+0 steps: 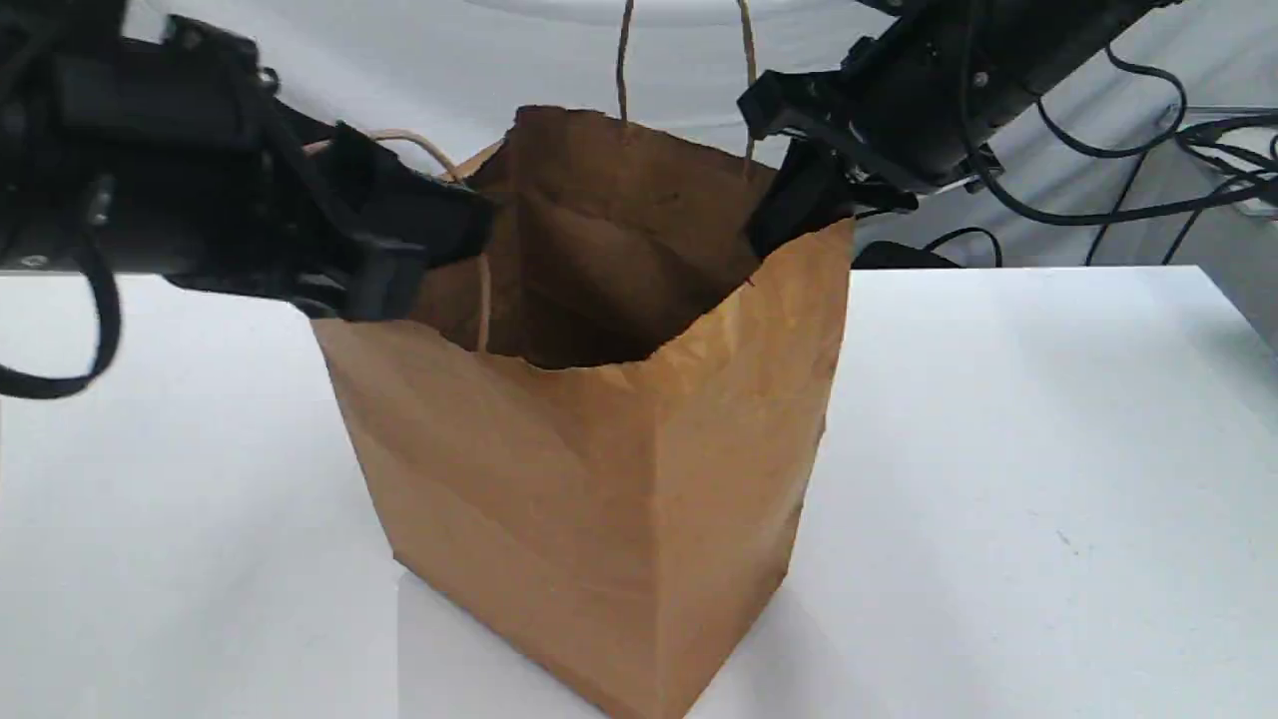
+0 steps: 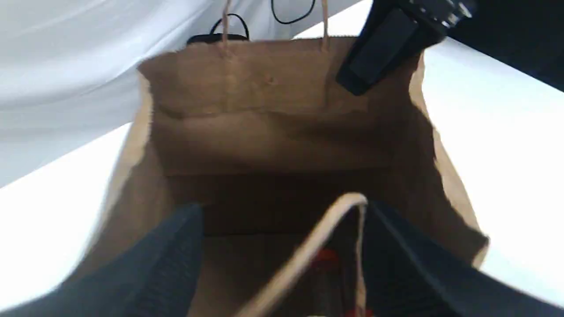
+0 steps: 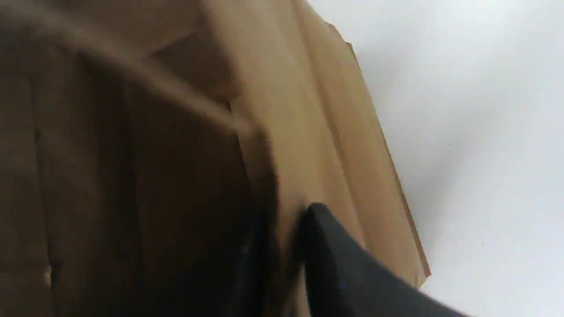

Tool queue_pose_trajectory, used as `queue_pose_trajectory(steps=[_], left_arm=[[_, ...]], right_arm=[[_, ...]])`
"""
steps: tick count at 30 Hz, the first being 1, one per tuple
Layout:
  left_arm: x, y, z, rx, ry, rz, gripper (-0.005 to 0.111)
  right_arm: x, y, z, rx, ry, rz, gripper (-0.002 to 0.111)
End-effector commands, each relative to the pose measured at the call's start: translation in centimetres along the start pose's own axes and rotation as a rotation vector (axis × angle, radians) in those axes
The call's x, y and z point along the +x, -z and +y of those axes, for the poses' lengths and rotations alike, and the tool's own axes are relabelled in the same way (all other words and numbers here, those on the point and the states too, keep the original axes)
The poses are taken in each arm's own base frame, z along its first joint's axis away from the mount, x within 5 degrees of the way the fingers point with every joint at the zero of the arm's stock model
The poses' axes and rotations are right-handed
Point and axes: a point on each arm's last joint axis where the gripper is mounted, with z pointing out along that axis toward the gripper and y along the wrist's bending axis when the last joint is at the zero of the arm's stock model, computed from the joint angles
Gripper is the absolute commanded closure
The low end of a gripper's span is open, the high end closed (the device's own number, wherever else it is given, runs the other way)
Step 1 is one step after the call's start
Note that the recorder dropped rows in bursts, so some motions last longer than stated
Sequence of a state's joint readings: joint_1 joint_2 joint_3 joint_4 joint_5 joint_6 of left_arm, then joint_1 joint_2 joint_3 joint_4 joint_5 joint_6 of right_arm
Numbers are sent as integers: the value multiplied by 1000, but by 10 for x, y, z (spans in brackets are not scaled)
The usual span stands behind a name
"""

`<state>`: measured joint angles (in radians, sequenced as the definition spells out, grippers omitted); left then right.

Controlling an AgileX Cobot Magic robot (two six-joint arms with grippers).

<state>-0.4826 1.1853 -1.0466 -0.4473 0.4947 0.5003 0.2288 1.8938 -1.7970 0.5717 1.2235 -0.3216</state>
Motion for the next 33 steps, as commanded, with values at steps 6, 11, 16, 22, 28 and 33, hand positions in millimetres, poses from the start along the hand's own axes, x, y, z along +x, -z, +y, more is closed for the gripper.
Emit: queue_pose_trajectory(steps=[6,11,16,22,28,33], left_arm=[[4,10,-4,33,35,39,52],[7,11,-6,56,35,80,52],[5,20,-8,52,56,54,52],[0,46,-14,54,37,-8,52],[-8,75,-18,32,17,-123,52],[-4,98,-25,47,-8,-136,55]], right_arm=[[-1,1,4,-20,8,-13,53],[-1,3,4,-12,14,-16,50],[0,20,9,33,48,-39,50],[5,50,21,110,109,-86,51],[11,80,38,130,149,-150,51],[17,101,50,151,181,-196,55]])
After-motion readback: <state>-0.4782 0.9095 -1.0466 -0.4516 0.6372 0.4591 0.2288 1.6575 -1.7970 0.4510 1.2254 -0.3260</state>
